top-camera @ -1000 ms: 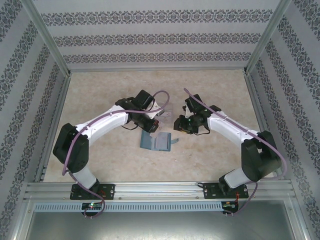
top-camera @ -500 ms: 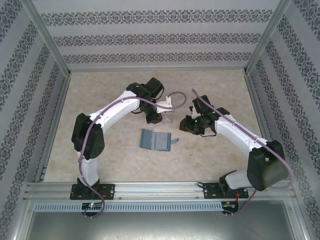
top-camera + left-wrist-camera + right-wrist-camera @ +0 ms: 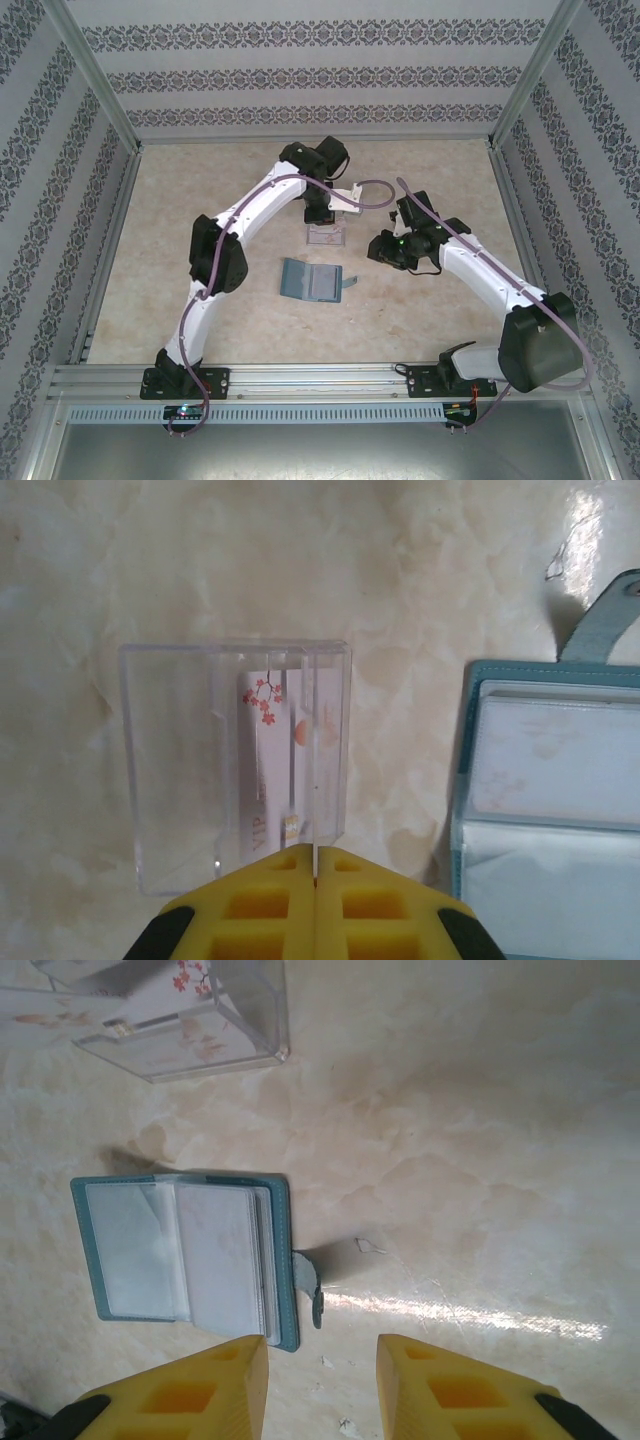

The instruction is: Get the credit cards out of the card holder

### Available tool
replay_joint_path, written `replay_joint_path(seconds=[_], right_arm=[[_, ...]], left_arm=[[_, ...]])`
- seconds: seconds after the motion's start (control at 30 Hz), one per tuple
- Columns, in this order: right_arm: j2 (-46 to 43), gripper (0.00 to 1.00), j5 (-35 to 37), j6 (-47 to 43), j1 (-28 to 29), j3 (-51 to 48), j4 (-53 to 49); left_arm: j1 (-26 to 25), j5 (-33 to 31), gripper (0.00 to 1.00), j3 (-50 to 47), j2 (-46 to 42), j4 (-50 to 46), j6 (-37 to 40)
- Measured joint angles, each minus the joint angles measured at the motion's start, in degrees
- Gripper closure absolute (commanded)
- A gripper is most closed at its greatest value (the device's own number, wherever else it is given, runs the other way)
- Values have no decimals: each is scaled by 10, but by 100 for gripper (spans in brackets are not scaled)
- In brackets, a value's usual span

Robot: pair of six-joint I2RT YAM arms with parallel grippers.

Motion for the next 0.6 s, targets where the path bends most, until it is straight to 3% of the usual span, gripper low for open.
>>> replay_joint_path(seconds=[0.6], right_arm=[[-16,66,0,0,-29,-22,-9]], left_arm=[[1,-39,100,57,68,-23,34]])
